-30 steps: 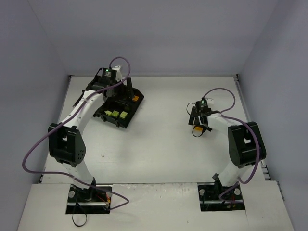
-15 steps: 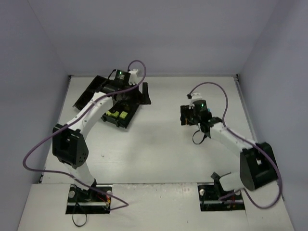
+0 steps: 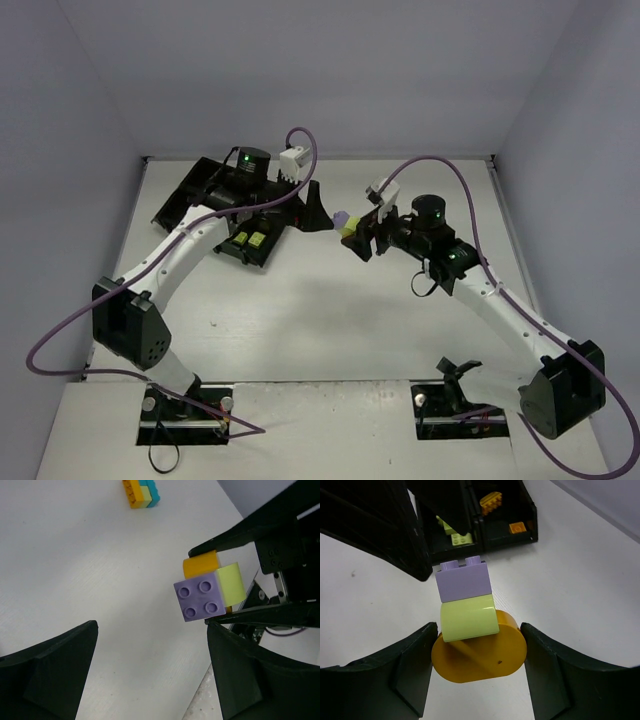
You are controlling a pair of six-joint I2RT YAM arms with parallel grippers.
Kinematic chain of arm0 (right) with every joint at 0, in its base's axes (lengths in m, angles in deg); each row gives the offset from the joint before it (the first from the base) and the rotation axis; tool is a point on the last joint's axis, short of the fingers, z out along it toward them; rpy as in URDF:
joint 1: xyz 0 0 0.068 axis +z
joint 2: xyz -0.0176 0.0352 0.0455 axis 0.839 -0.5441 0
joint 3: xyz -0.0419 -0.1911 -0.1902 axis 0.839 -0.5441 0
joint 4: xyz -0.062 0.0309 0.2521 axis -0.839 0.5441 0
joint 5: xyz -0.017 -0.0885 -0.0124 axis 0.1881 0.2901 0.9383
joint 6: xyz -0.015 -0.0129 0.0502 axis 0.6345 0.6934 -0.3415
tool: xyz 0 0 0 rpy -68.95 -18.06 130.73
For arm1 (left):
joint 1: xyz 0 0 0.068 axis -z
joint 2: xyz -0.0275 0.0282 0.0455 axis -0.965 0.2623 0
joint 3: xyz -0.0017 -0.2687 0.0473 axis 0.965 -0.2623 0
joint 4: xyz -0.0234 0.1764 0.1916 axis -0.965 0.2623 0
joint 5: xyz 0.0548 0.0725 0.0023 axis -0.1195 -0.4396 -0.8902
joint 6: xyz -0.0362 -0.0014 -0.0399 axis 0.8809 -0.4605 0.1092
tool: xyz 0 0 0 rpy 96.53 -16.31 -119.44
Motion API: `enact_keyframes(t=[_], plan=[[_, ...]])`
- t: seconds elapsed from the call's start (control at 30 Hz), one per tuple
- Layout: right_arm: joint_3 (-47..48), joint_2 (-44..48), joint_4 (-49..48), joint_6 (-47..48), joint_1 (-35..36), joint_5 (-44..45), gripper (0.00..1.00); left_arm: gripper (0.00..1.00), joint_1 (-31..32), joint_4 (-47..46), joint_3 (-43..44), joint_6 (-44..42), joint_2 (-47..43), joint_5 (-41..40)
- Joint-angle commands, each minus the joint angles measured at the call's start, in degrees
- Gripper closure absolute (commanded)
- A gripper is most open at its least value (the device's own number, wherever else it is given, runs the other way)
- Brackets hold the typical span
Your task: Sort the legos into containers by color
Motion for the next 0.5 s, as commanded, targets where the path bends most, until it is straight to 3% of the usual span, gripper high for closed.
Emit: enact_keyframes(t=[0.0, 0.27, 0.47], plan=[[4.71, 0.49, 0.81, 3.65, -0.14, -10.11, 1.00, 0.17, -0.06, -4.96, 0.12, -8.97, -5.60, 7.66], [7.35, 0.14, 5.20, 5.50, -0.14, -16.88, 1.00, 0.17, 0.02, -3.91, -2.60, -19.08, -8.51, 13.02], [7.44, 0.31, 6.52, 5.85, -0.14, -18.74, 1.00, 0.27, 0.29, -2.94, -2.69, -22.96, -8.25, 21.46]])
